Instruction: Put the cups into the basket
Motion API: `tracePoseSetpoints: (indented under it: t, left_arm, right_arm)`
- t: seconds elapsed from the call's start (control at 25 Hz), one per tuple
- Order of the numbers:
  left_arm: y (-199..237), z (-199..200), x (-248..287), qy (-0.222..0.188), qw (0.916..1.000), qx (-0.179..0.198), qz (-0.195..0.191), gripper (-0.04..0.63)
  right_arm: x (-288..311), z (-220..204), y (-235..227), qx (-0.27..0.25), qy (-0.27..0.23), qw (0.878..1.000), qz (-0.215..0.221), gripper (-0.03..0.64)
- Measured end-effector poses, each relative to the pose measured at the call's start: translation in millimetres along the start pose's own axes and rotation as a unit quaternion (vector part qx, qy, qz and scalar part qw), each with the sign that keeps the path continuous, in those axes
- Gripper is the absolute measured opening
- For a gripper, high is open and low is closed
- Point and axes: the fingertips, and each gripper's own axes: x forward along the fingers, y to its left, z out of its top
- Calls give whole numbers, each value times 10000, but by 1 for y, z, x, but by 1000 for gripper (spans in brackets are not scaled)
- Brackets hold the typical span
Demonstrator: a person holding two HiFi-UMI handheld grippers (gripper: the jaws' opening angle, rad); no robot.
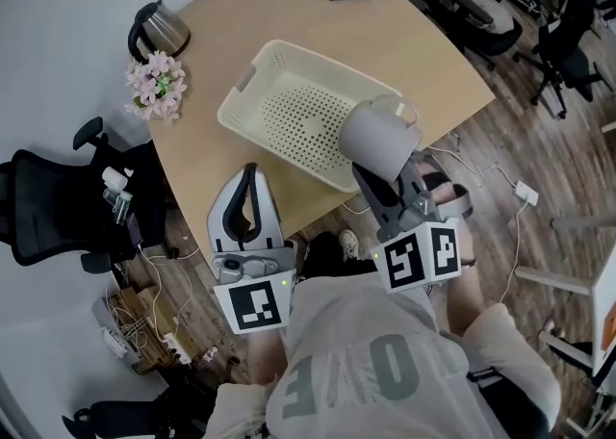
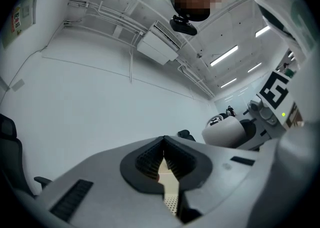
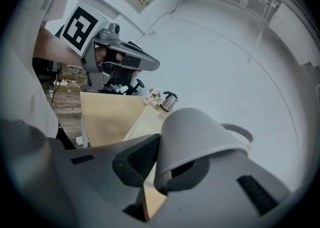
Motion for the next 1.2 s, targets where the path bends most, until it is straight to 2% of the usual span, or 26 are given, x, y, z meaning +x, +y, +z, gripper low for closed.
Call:
tracePoseSetpoints:
  t: [0.28,0.44,0.56,0.84,1.08,1.2]
  left_arm:
    - [13,12,48,-303,9994,90,-162,10]
    - [23,25,66,-532,9984,23,-173,10]
    - [29,23,73,-559,9983,-24,-164,10]
    - [51,-5,75,-242,9995,-171,-52,9]
    - [65,-38,76,260,9994,170,-163,11]
    - [74,-54,78,368,9990,90,-227,11]
  right_arm:
    - [23,4,-40,-31,68,9995,-291,32]
    - [29,18,-63,-147,-13,9989,-442,32]
    - [40,22,-71,-247,34,9987,-450,32]
    - [81,23,-52,-468,284,9984,154,32]
    - [126,19,-39,-690,495,9945,608,32]
    - [154,10,-27,-848,711,9891,969,32]
